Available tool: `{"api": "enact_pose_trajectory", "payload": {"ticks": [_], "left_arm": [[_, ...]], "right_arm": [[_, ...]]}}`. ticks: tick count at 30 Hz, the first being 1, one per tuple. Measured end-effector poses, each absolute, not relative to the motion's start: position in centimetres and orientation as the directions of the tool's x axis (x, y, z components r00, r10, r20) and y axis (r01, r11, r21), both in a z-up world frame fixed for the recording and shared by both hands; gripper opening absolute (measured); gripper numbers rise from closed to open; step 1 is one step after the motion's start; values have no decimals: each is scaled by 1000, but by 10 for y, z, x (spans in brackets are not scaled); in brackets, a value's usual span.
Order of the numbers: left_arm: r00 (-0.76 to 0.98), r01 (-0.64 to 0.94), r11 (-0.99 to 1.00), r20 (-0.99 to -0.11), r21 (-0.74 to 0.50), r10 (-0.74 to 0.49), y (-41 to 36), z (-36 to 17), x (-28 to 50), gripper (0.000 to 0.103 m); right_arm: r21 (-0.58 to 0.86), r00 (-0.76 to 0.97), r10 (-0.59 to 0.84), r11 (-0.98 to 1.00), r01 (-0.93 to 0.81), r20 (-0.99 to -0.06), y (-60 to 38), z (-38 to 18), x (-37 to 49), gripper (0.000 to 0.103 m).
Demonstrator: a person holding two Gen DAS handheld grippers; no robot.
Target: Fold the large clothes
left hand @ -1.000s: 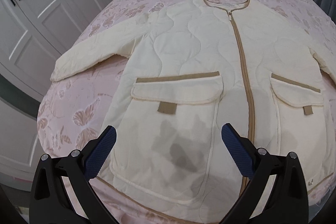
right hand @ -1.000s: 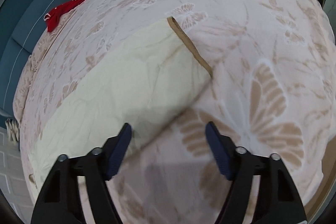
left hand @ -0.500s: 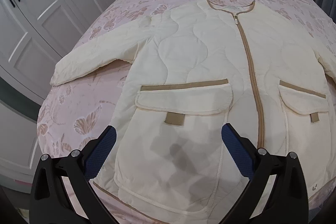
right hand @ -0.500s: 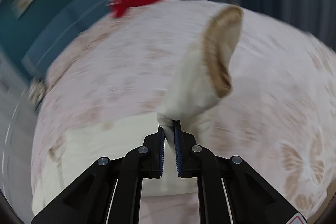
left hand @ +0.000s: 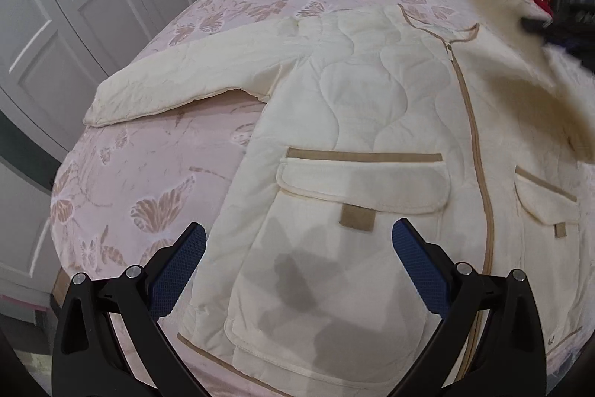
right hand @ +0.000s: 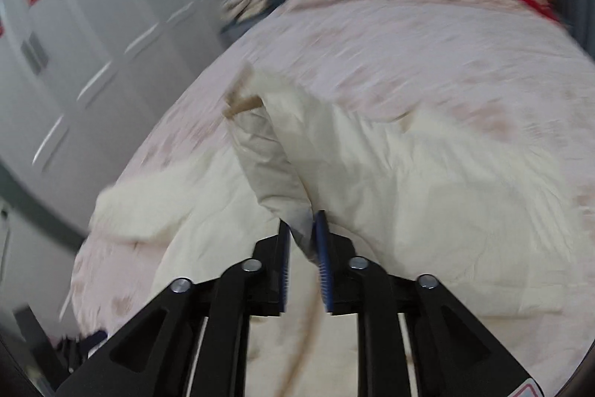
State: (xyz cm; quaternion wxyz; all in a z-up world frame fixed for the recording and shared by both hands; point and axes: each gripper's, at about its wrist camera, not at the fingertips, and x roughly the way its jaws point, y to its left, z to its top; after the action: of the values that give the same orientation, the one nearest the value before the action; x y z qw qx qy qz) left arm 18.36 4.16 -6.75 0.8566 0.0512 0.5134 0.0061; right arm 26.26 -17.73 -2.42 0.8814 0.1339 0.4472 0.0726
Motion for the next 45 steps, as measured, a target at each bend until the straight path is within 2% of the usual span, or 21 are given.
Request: {"api": "enact_pose_trajectory", "payload": {"ticks": [2,4,7,11,14,17,20,22,23,24,25,26,27,31,33,34,36,38,42,45], "left_arm": [[465,48,998,-885,30,4,47,-67,189,98],[446,55,996,-891,-69,-87,52,-69,198,98],[406,56,967,-880,-247,-248,53,-76,220,98],[371,4,892,-828,-452,-421,46,-101,258,98],[332,-65,842,-808,-535,-487,34,-125,283,98],[308,-139,794,-788,-591,-533,25,-142,302,95],[306,-150,790,-788,-594,-534,15,-143,314,74],[291,-144,797,-795,-587,-533,10,-142,322,43],[288,-137,807,-802,-575,-523,8,-140,325,33],[296,-106,824,-809,-557,-508,4,-134,332,8],[309,-80,829,-805,-553,-507,4,-129,336,6],[336,-54,837,-799,-544,-498,4,-118,341,6],[361,-36,842,-793,-538,-491,6,-110,346,5],[508,70,840,-705,-538,-494,24,-51,355,5],[566,115,887,-704,-448,-429,26,-42,348,5],[569,119,904,-718,-411,-402,25,-48,346,5],[518,101,935,-784,-340,-341,21,-83,347,5],[419,69,962,-867,-266,-270,9,-140,352,5],[470,112,982,-862,-154,-189,-3,-158,341,5],[469,105,982,-863,-159,-190,1,-159,344,5]], "right_arm": [[286,555,264,957,-48,-789,-150,-38,258,33],[262,552,253,963,-63,-795,-135,-44,243,38],[262,571,224,965,-15,-790,-153,-51,208,48],[330,562,157,918,221,-812,-227,-75,142,52],[394,560,115,824,407,-821,-292,-91,118,52],[510,611,125,691,512,-782,-348,-106,111,53],[601,655,147,579,550,-741,-380,-123,121,53],[676,692,184,490,551,-698,-394,-138,132,53],[699,705,194,456,551,-682,-399,-143,137,53],[707,710,194,438,555,-677,-400,-146,140,49],[715,716,193,424,556,-671,-402,-148,145,44],[713,717,187,426,557,-672,-405,-144,158,26],[712,717,187,432,554,-672,-405,-142,164,15],[719,786,158,539,438,-597,-395,-90,178,11],[641,799,114,667,379,-591,-370,-60,182,11],[593,790,93,715,370,-605,-363,-59,182,11],[444,694,35,792,419,-719,-349,-88,199,10],[348,571,11,803,485,-821,-346,-135,205,10],[275,541,-32,836,476,-840,-337,-152,207,9],[261,532,-32,845,466,-846,-336,-145,208,13]]}}
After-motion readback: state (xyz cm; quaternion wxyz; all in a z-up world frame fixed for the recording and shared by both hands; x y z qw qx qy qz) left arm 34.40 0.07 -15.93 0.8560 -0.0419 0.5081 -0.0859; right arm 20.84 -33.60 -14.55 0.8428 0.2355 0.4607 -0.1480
